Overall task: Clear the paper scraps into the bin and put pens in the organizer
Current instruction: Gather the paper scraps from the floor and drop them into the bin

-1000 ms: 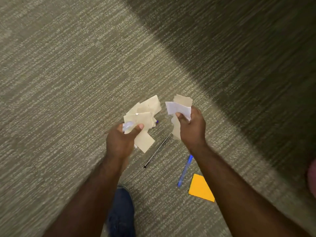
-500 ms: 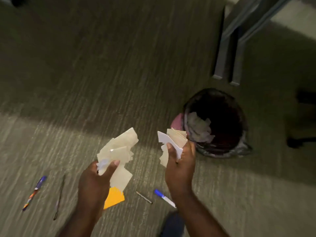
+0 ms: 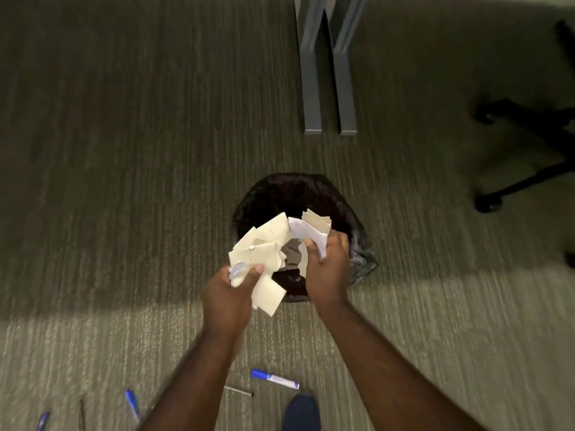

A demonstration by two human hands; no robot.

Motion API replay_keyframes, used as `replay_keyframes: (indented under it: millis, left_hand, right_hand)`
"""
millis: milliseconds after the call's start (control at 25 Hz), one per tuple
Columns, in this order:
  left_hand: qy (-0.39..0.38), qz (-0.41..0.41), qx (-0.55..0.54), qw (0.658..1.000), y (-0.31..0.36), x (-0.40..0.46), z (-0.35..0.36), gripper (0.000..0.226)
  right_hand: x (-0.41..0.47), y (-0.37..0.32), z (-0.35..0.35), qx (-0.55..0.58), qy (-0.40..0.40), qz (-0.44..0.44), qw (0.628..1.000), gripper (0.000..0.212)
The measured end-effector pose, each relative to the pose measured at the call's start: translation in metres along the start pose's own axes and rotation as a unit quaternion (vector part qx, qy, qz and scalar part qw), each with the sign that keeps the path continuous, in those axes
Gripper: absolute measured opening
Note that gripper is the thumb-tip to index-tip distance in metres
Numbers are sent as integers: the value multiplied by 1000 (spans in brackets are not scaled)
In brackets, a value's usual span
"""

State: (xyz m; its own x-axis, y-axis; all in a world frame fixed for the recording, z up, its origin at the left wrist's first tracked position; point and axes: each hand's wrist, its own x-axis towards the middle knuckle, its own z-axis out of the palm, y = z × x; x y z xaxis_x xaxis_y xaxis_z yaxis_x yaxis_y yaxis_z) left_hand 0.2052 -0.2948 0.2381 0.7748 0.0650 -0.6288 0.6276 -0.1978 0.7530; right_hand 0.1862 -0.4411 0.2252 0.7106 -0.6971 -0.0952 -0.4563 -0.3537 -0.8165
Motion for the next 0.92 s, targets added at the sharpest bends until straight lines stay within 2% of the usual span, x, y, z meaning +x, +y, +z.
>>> replay_keyframes:
  millis: [200,360,480,560,640,800,920]
  left_hand:
    - [-27,-70,-118,990,5,18,54,20]
    - [-16,-93,-133,987,7,22,76,24]
    - [-7,-113,-120,986,11,25,79,36]
    - [-29,-121,-114,986,15,24,77,40]
    - [-61,-115,-152,980,20,21,74,40]
    - [-85,-109,-255,957,25,15,65,75]
    - [-111,-70,-275,952,19,6,45,77]
  right_hand:
    - [23,24,2,-22,-11,72,997,26]
    - [30,35,-1,-17,-81,132,988,37]
    - [30,37,-4,32,-124,145,981,29]
    - [26,36,-7,74,-136,150,976,23]
    - [18,32,-10,102,-115,141,978,21]
    - [-2,28,-18,119,-57,118,984,24]
    - [-29,29,-22,113,-33,61,991,21]
